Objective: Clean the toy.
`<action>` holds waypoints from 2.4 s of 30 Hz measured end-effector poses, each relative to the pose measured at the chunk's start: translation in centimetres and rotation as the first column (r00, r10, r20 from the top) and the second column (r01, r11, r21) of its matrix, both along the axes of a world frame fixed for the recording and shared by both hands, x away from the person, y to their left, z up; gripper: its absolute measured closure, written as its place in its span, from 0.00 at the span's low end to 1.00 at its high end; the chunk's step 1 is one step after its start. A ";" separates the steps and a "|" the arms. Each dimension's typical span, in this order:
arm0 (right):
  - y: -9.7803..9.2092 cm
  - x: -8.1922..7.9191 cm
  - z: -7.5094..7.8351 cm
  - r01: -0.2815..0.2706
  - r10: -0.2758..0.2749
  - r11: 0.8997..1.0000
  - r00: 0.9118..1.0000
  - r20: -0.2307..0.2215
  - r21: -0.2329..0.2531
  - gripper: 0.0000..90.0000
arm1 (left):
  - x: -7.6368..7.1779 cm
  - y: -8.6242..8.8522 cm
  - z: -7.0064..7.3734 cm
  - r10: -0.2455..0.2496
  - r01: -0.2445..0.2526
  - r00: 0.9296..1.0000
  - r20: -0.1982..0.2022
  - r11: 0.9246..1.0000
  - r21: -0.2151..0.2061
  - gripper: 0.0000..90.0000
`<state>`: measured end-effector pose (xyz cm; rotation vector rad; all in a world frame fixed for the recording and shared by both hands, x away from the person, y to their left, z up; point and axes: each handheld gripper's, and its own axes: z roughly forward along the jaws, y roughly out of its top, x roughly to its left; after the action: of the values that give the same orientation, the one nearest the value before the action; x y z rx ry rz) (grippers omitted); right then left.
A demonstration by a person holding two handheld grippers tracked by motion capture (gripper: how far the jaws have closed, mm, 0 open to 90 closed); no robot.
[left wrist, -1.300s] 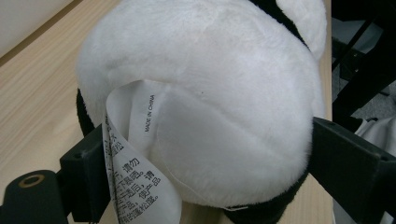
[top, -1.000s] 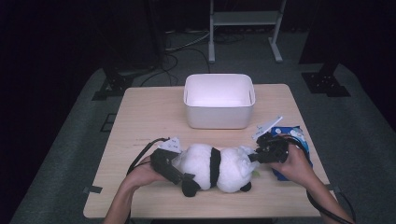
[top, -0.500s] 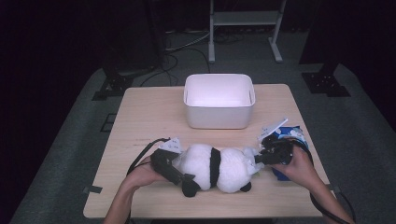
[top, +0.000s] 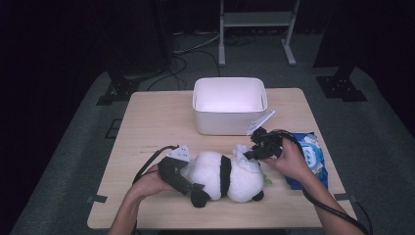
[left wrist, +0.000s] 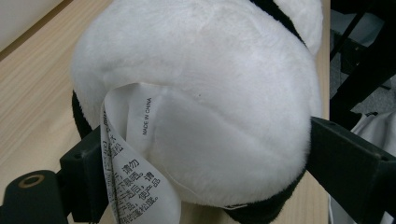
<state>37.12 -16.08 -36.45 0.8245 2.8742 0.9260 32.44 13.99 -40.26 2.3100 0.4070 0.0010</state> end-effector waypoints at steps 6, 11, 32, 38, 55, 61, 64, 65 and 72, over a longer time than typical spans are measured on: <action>2.4 0.7 0.0 -0.051 0.051 0.999 0.999 0.000 0.004 0.94 | 0.0 0.0 0.0 -0.001 0.001 1.000 -0.001 1.000 -0.003 0.11; 4.4 1.1 0.0 -0.088 0.088 0.996 0.996 -0.011 0.005 0.94 | 0.1 0.1 0.0 -0.001 0.001 1.000 -0.008 1.000 -0.007 0.11; 11.4 4.4 1.0 -0.160 0.159 0.987 0.987 -0.030 -0.020 0.94 | 0.7 3.3 1.0 0.070 -0.069 0.998 0.004 0.996 -0.048 0.10; 12.6 4.5 0.9 -0.174 0.173 0.985 0.984 -0.027 -0.019 0.94 | 0.7 4.5 1.6 0.091 -0.089 0.996 0.014 0.994 -0.070 0.10; 13.8 0.8 2.5 -0.281 0.280 0.960 0.960 0.027 0.011 0.93 | 0.1 6.5 3.1 0.121 -0.115 0.992 0.042 0.987 -0.108 0.11; 14.3 -0.8 2.4 -0.329 0.328 0.944 0.944 0.019 0.017 0.93 | -0.2 7.3 3.7 0.118 -0.111 0.992 0.054 0.986 -0.121 0.11; 14.5 -1.5 2.4 -0.347 0.346 0.938 0.938 0.022 0.025 0.93 | -0.2 7.8 4.0 0.129 -0.120 0.990 0.054 0.983 -0.135 0.11; 14.5 -1.8 2.3 -0.356 0.355 0.934 0.934 0.029 0.021 0.93 | -0.2 7.9 4.0 0.131 -0.122 0.990 0.055 0.983 -0.140 0.10; 13.9 -2.9 2.7 -0.371 0.370 0.928 0.928 0.052 0.026 0.93 | -0.3 8.0 4.3 0.135 -0.124 0.989 0.064 0.981 -0.153 0.10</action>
<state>34.21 -2.14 -33.78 0.2519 3.0360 1.0076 32.09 22.04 -35.94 2.1268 0.5017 0.1160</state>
